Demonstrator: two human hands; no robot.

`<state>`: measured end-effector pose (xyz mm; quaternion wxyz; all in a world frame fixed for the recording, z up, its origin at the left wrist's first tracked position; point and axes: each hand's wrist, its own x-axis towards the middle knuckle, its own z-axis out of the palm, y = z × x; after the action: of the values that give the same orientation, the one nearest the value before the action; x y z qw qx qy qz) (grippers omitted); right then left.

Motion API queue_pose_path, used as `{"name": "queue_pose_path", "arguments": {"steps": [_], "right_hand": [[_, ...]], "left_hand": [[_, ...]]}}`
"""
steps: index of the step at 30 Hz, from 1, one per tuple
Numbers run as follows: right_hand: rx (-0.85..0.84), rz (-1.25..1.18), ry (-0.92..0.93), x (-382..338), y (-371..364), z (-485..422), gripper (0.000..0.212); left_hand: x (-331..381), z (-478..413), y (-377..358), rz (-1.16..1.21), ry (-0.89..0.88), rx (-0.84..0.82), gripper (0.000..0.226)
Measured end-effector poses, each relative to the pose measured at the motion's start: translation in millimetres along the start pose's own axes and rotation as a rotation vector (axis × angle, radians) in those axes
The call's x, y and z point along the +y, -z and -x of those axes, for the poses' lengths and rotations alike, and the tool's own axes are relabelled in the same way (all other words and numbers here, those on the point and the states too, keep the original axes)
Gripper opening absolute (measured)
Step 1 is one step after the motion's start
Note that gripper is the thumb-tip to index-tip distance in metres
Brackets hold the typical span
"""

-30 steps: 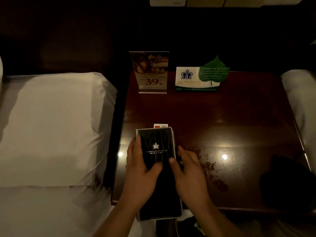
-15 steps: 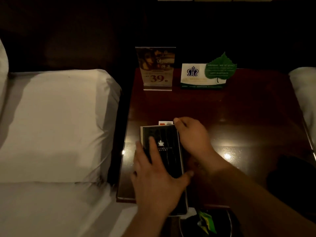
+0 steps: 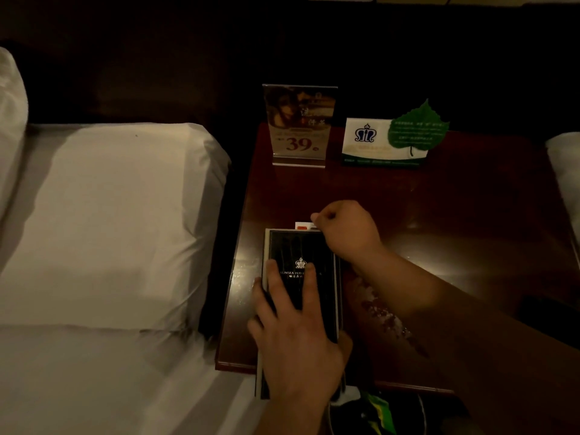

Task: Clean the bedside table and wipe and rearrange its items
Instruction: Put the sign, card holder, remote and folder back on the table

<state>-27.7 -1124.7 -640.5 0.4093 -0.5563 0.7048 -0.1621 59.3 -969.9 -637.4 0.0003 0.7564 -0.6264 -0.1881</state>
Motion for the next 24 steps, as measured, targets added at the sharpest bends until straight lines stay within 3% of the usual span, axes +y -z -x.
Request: {"name": "queue_pose_path", "arguments": {"steps": [8, 15, 21, 24], "right_hand": [[-0.022, 0.101, 0.087, -0.6, -3.0, -0.9, 0.022], [0.02, -0.054, 0.066, 7.1, 13.2, 9.4, 0.025], [0.089, -0.248, -0.107, 48.0, 19.4, 88.2, 0.018], [-0.007, -0.217, -0.133, 61.7, 2.1, 136.2, 0.018]], "left_hand": [[-1.7, 7.2, -4.5, 0.046, -0.047, 0.013, 0.1], [-0.1, 2.8, -3.9, 0.119, 0.018, 0.075, 0.093], [-32.1, -2.6, 4.4, 0.496, -0.04, 0.091, 0.091], [-56.9, 5.3, 5.7, 0.745, -0.073, 0.051, 0.087]]}}
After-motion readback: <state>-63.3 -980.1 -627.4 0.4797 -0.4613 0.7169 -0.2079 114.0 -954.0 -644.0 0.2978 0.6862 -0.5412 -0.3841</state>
